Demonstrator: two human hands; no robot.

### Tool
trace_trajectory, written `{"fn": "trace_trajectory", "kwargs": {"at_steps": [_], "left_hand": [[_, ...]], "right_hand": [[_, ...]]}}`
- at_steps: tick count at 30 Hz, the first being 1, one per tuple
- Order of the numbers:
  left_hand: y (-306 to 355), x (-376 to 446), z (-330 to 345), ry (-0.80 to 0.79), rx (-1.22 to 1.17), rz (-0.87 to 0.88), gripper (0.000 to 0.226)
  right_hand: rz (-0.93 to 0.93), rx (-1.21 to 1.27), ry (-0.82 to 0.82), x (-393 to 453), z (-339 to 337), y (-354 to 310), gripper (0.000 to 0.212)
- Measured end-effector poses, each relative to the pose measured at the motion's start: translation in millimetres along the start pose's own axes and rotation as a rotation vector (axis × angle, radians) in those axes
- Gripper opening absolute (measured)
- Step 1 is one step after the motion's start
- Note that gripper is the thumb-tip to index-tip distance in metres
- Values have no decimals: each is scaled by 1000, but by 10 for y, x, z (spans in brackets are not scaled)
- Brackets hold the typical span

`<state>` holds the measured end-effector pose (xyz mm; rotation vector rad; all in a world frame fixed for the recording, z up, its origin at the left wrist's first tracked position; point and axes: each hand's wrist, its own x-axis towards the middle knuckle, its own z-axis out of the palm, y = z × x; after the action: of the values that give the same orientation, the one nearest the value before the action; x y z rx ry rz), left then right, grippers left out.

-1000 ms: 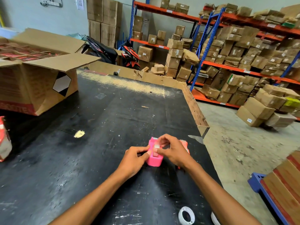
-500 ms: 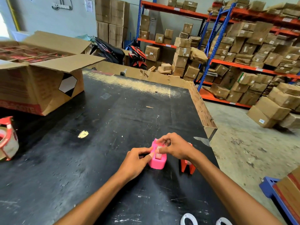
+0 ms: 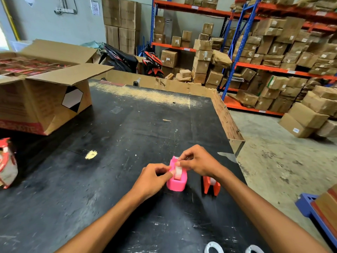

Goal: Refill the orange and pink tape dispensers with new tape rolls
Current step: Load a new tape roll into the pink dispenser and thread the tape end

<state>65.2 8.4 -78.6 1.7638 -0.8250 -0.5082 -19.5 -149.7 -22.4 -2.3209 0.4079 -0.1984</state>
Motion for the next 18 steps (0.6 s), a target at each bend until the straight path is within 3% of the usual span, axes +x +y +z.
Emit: {"fn": "trace_trajectory", "kwargs": {"at_steps": [6,10,18], "left_hand": [[54,87,88,73,149,41,38],[34,116,100,76,150,48,38],[45,113,93,61,88,56,31]], "right_hand": [[-25,-2,-58,154,-88,66,10],[-45,-110,24,322,-178,132,7],[57,-61,-92,558,-171,246,15]]}}
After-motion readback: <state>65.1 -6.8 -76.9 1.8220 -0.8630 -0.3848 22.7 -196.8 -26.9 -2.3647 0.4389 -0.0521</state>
